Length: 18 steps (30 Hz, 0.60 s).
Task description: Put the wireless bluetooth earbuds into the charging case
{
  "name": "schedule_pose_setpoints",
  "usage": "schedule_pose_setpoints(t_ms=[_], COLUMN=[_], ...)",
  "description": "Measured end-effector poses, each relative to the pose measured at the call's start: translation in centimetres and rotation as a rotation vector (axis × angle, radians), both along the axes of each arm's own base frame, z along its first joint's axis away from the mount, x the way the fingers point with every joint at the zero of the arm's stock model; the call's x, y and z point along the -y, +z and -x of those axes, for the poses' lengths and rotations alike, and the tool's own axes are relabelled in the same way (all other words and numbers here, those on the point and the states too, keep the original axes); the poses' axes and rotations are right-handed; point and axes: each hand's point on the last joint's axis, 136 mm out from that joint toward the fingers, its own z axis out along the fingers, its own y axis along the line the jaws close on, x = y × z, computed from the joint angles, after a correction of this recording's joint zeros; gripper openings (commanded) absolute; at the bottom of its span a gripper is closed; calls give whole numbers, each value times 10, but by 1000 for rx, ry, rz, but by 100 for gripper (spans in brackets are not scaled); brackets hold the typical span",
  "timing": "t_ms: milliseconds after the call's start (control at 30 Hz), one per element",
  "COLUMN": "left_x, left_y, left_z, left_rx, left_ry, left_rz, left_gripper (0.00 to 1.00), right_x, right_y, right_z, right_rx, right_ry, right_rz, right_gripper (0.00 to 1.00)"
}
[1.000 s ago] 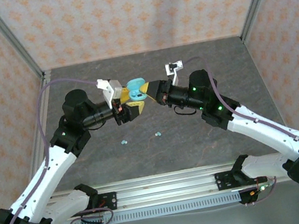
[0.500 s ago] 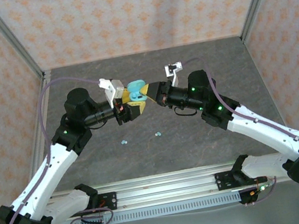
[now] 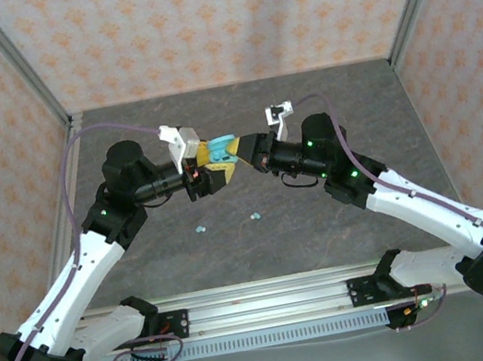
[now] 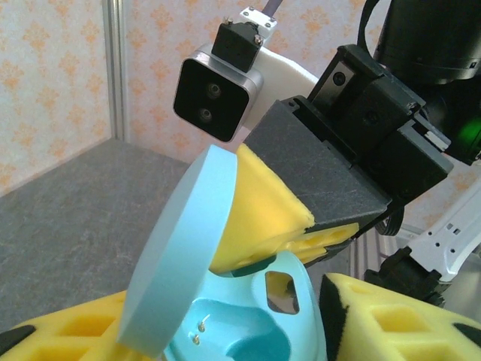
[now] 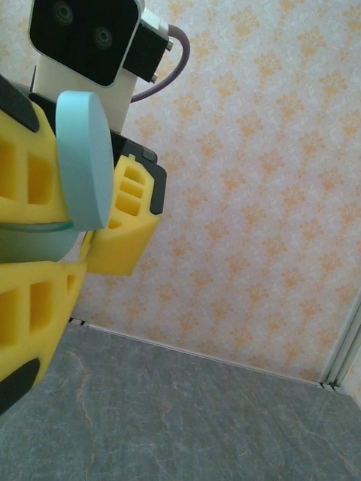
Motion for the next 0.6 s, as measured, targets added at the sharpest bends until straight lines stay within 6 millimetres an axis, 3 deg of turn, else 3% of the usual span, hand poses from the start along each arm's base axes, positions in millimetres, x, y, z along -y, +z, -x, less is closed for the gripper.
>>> schedule_pose_setpoints(t_ms=[300,600], left_x=[-2,-1], left_y=[-7,-10], left_z=[-3,-4], left_rx=[-23,-43], left_ry=[24,19], left_rz=[-21,-20], left_gripper=[63,44], right_x=[0,3], right_y=[-4,-6], right_z=[0,-3], right_rx=[-13,-19], right_ry=[0,-8], right_rz=[12,17], right_gripper=[14,14])
